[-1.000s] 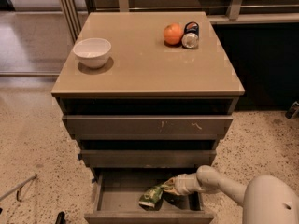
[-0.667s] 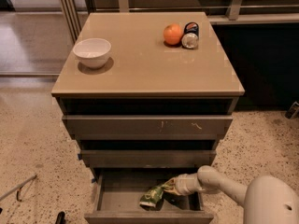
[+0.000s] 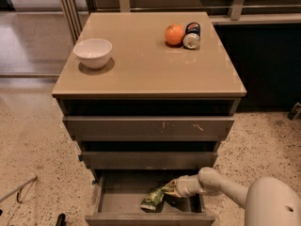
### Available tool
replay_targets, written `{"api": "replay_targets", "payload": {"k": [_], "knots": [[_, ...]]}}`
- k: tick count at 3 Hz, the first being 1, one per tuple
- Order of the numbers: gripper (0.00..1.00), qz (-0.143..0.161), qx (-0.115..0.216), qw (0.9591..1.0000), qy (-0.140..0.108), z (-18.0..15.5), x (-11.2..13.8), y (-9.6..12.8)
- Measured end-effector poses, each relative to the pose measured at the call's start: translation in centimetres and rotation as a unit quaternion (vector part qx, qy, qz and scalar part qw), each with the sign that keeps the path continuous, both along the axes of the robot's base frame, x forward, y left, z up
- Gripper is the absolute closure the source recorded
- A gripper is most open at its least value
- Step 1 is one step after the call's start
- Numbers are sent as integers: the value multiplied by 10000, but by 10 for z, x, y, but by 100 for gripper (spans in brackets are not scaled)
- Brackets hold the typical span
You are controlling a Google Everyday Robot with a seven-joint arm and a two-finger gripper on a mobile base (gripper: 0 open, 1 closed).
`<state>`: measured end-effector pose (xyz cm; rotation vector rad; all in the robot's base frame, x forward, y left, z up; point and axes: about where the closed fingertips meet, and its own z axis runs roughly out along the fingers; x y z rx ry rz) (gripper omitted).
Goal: Place green jalapeno chip bag into bottom drawer
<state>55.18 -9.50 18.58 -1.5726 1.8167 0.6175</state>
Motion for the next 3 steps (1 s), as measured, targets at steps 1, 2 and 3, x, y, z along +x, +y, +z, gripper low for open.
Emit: {"api": "replay_targets", "payload": {"k": [1,2,3], "knots": [[11,0,0,10000,0,0,0,0],[0,1,0,10000,1,0,0,0],[0,1,0,10000,1,0,0,0]]}}
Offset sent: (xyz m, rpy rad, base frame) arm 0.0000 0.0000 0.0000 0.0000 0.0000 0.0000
